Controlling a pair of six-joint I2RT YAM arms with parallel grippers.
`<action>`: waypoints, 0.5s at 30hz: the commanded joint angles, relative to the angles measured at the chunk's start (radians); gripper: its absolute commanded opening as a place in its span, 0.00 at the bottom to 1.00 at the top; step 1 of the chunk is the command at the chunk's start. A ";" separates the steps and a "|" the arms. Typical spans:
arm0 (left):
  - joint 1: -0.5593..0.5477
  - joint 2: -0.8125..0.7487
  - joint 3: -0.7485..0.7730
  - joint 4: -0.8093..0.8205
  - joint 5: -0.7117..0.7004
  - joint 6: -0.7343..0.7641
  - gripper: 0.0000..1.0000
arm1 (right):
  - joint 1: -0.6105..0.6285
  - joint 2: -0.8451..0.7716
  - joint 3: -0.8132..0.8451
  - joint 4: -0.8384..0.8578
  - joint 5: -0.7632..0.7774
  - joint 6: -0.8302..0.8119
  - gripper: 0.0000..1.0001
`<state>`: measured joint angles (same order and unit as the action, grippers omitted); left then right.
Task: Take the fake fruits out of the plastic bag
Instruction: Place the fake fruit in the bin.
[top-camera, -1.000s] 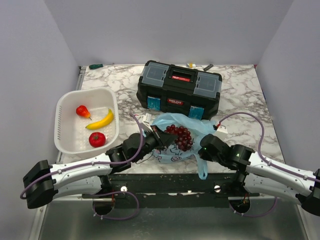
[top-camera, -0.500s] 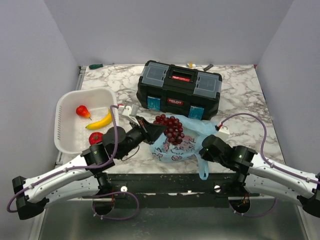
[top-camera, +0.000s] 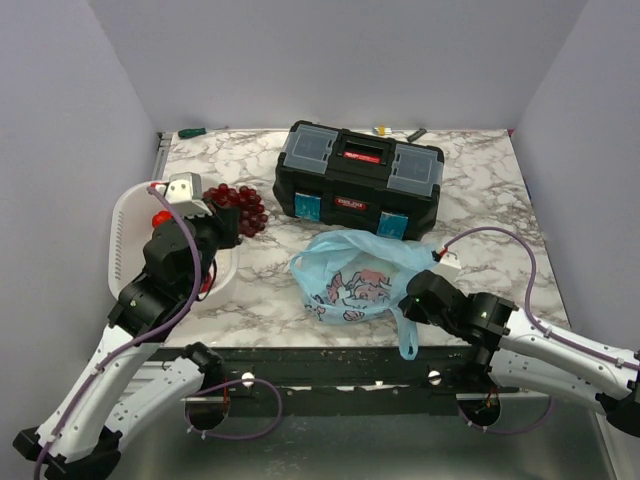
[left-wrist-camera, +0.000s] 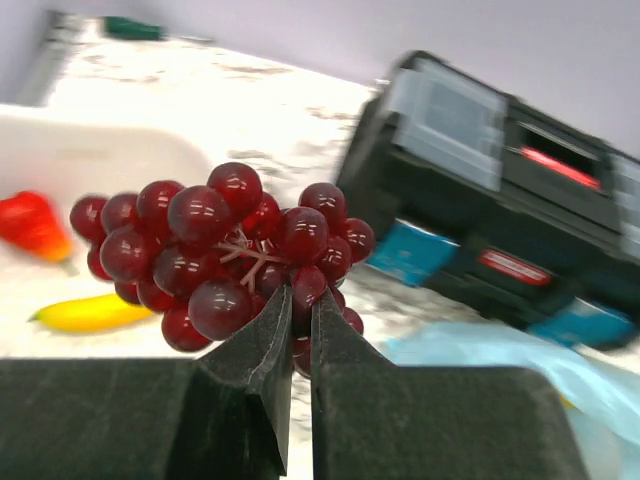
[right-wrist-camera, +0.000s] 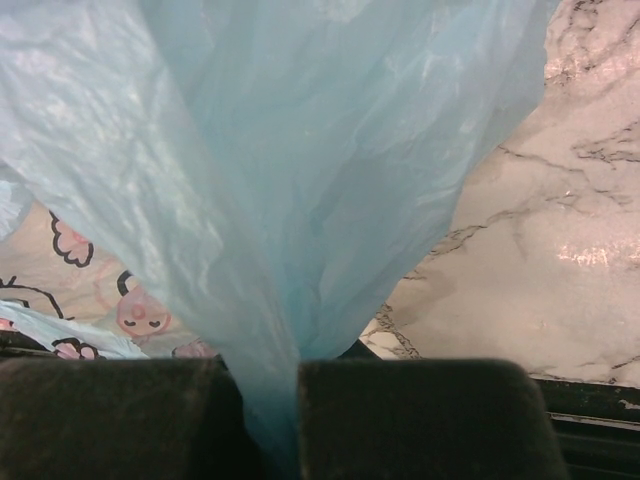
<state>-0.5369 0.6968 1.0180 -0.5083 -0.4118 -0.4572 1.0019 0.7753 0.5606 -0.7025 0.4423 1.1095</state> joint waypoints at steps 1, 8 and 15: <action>0.163 0.057 0.009 -0.039 -0.132 0.029 0.00 | 0.007 -0.010 -0.022 -0.003 0.021 0.003 0.01; 0.385 0.192 -0.076 0.146 -0.103 -0.212 0.00 | 0.006 0.004 -0.016 -0.003 0.009 -0.003 0.01; 0.568 0.379 -0.120 0.246 -0.024 -0.397 0.00 | 0.006 -0.018 -0.025 -0.003 -0.002 0.000 0.01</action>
<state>-0.0521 1.0019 0.9051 -0.3737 -0.4610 -0.7090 1.0019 0.7765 0.5514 -0.7010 0.4400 1.1076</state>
